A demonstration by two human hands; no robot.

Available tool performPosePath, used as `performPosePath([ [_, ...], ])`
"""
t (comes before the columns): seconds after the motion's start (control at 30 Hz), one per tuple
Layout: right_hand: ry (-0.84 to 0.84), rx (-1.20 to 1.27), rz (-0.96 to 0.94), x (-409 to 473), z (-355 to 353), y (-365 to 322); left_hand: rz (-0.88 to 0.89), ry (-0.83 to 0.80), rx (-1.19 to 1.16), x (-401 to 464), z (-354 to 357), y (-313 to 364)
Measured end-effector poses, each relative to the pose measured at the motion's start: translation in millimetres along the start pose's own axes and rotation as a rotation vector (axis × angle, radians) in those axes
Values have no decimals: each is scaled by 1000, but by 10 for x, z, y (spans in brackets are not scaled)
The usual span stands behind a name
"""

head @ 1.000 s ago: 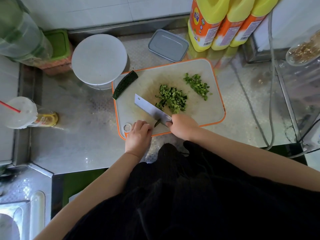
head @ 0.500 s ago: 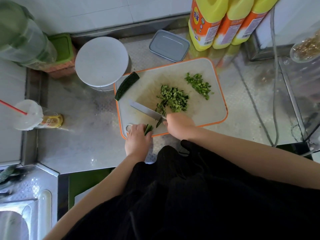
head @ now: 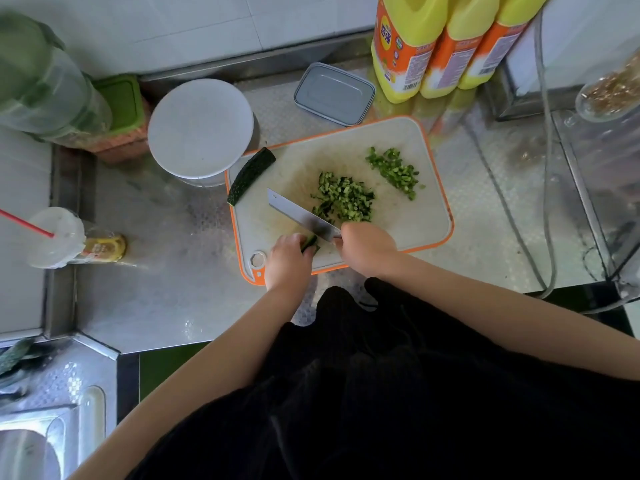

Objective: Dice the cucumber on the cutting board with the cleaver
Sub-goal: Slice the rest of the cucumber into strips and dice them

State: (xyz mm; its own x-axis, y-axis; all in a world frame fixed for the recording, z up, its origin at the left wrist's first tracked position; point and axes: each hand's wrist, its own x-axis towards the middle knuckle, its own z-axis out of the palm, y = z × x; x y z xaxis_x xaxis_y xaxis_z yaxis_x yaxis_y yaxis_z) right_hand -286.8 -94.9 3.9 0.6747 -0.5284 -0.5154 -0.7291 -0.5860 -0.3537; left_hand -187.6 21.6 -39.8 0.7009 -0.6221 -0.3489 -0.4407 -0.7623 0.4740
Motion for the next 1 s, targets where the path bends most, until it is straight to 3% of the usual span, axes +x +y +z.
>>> performPosePath([
  [0.23, 5, 94, 7, -25, -7, 63, 30, 36, 7, -94, 22, -27],
  [0.33, 8, 114, -4, -88, -29, 66, 185, 136, -25, -137, 8, -85],
  [0.5, 9, 62, -25, -153, -9, 41, 421, 121, 127, -41, 68, -166],
  [1.0, -76, -62, 0, -106, 117, -121, 494, 185, 85, 52, 158, -311],
])
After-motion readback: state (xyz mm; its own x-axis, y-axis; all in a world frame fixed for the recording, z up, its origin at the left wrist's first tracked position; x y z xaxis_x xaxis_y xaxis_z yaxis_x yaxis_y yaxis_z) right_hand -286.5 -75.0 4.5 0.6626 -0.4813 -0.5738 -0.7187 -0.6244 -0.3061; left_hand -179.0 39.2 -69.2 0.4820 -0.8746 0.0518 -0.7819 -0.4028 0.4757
